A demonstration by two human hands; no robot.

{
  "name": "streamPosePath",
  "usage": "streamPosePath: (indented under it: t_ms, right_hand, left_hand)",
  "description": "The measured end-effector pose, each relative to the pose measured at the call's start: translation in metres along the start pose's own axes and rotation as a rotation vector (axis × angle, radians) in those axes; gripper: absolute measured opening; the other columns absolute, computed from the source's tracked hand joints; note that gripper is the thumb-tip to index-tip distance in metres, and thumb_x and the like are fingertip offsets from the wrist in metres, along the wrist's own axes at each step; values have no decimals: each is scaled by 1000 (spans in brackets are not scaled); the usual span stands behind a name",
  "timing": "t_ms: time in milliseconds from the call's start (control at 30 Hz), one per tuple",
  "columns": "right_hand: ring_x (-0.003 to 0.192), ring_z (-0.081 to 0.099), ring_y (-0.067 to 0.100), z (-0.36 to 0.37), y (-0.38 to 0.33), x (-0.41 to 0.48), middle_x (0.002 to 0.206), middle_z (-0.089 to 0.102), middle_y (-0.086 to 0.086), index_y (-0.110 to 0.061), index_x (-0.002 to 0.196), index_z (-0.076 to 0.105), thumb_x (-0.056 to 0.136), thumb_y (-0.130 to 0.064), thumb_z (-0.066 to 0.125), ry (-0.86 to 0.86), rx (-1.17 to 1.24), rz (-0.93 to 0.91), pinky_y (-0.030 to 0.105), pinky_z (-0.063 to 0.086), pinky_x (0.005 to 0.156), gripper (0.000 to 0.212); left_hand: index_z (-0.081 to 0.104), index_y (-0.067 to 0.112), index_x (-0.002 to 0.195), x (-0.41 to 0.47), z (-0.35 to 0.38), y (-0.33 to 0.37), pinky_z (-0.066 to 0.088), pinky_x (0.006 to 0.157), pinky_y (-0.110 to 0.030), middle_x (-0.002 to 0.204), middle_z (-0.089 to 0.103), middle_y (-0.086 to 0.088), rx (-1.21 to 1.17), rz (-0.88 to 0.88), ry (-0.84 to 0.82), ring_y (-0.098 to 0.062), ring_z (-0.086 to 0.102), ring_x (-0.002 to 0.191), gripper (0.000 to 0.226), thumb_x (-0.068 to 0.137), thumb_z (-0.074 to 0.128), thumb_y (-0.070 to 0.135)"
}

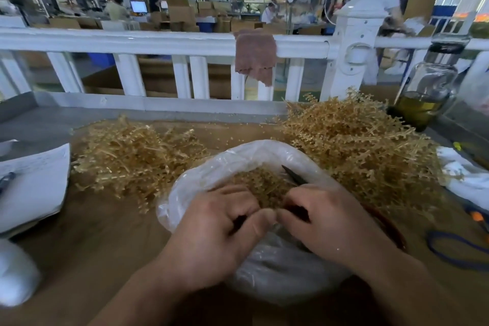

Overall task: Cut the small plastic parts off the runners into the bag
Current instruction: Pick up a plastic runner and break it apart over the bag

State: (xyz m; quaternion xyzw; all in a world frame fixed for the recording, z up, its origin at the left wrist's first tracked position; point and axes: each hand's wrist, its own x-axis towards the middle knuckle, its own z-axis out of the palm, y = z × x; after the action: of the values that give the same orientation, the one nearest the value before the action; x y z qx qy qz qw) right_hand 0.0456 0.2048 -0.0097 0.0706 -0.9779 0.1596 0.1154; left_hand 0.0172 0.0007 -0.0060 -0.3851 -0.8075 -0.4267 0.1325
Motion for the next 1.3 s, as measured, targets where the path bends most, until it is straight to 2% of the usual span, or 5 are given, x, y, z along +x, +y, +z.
streamPosePath:
  t_ms: [367, 533, 800, 1000, 1300]
  right_hand:
    - [94, 57, 15, 17, -10, 3, 112, 54, -6, -33, 124, 53, 90, -57, 52, 82, -182, 76, 26, 38, 68, 41]
    - [105, 58, 16, 15, -4, 7, 119, 61, -6, -27, 129, 55, 97, -31, 54, 138, -167, 79, 29, 50, 82, 33]
    - [96, 59, -5, 12, -4, 6, 92, 66, -21, -35, 102, 67, 93, -18, 64, 288, 444, 167, 5, 44, 78, 20]
    - [83, 70, 8, 12, -5, 8, 96, 71, -10, -38, 120, 61, 86, -41, 64, 216, 844, 340, 36, 60, 78, 34]
    - [61, 60, 14, 7, -9, 7, 82, 74, 3, -33, 113, 70, 97, -25, 60, 111, 1188, 212, 23, 46, 47, 20]
  left_hand:
    - [64, 33, 130, 1, 6, -14, 49, 90, -33, 123, 62, 5, 573, -314, -46, -19, 61, 107, 44, 87, 68, 43]
    - [75, 25, 114, 0, 14, -16, 54, 74, -35, 104, 73, 2, 646, -302, -42, -25, 68, 93, 43, 73, 86, 29]
    - [68, 45, 88, 3, 14, -19, 33, 75, 5, 92, 63, 31, 120, -331, 306, 21, 54, 89, 32, 79, 80, 16]
    - [77, 32, 89, 6, 15, -16, 57, 73, -17, 88, 78, -7, -718, -425, 481, -20, 77, 87, 25, 65, 78, 25]
    - [75, 19, 91, 8, 7, -18, 59, 61, -26, 83, 73, -13, -1035, -450, 401, -28, 76, 81, 45, 55, 96, 37]
